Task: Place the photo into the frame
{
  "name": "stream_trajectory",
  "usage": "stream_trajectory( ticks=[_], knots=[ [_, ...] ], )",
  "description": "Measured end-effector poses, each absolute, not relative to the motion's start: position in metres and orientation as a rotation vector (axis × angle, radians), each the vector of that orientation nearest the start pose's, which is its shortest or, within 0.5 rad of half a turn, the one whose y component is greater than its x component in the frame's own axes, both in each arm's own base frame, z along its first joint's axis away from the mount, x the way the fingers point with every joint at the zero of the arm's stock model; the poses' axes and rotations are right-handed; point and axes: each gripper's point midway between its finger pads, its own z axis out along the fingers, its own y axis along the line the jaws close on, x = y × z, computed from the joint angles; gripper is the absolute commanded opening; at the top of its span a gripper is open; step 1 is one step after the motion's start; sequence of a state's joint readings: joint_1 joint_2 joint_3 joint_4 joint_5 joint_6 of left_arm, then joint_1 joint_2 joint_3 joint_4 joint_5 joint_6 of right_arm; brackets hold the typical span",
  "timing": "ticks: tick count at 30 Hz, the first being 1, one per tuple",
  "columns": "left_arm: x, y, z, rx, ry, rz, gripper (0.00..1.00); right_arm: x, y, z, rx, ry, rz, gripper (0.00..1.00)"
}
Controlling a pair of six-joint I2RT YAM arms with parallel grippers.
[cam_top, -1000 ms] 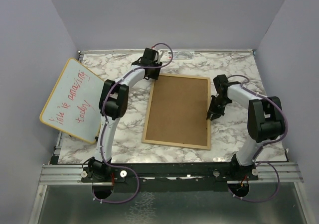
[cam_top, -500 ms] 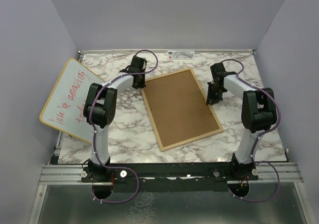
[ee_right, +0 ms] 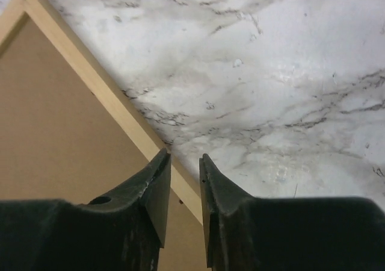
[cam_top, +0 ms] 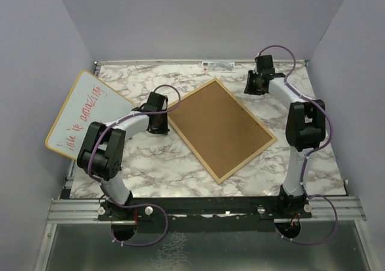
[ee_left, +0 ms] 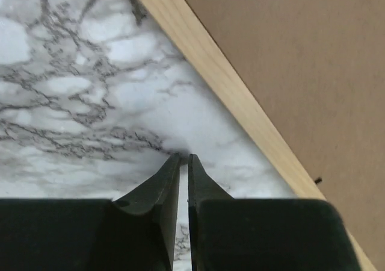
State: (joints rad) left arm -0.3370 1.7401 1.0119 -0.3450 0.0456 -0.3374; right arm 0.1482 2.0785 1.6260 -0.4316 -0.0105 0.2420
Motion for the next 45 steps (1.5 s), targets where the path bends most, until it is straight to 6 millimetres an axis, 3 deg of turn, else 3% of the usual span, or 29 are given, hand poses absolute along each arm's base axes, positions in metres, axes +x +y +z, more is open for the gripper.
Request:
stream_trajectory(
  ticks=[2, 6, 10, 13, 17, 21, 23, 26, 30, 36, 42, 45],
  knots=[
    [0.327, -0.144, 0.02, 0.032, 2.692, -0.315, 0.24, 0.519, 0.097, 0.084, 0.142, 2.43, 0.245, 0.37],
    [0.305, -0.143, 0.024, 0.05, 2.748, -0.344, 0.51, 0.513, 0.122, 0.104, 0.227, 2.406, 0.45, 0.39],
    [0.303, -0.143, 0.034, 0.044, 2.781, -0.338, 0.63, 0.495, 0.154, 0.116, 0.316, 2.395, 0.667, 0.39],
    [0.332, -0.153, 0.063, 0.06, 2.703, -0.359, 0.73, 0.479, 0.185, 0.113, 0.342, 2.414, 0.791, 0.39],
    [0.397, -0.169, 0.108, 0.116, 2.533, -0.358, 0.82, 0.458, 0.224, 0.108, 0.341, 2.457, 0.904, 0.39],
    [0.446, -0.174, 0.122, 0.174, 2.431, -0.292, 0.8, 0.443, 0.254, 0.105, 0.353, 2.468, 1.0, 0.39],
    [0.465, -0.175, 0.111, 0.22, 2.421, -0.248, 0.79, 0.436, 0.259, 0.099, 0.392, 2.481, 1.026, 0.39],
    [0.477, -0.175, 0.082, 0.285, 2.454, -0.203, 0.73, 0.432, 0.261, 0.095, 0.457, 2.492, 1.049, 0.39],
    [0.475, -0.17, 0.038, 0.355, 2.532, -0.146, 0.57, 0.434, 0.264, 0.099, 0.486, 2.479, 1.082, 0.39],
    [0.481, -0.163, 0.036, 0.354, 2.513, -0.093, 0.36, 0.433, 0.266, 0.101, 0.485, 2.478, 1.106, 0.39],
    [0.469, -0.157, 0.033, 0.304, 2.485, -0.08, 0.25, 0.433, 0.272, 0.103, 0.462, 2.487, 1.152, 0.38],
    [0.45, -0.155, 0.032, 0.262, 2.499, -0.099, 0.25, 0.435, 0.278, 0.101, 0.45, 2.497, 1.181, 0.38]
  ],
)
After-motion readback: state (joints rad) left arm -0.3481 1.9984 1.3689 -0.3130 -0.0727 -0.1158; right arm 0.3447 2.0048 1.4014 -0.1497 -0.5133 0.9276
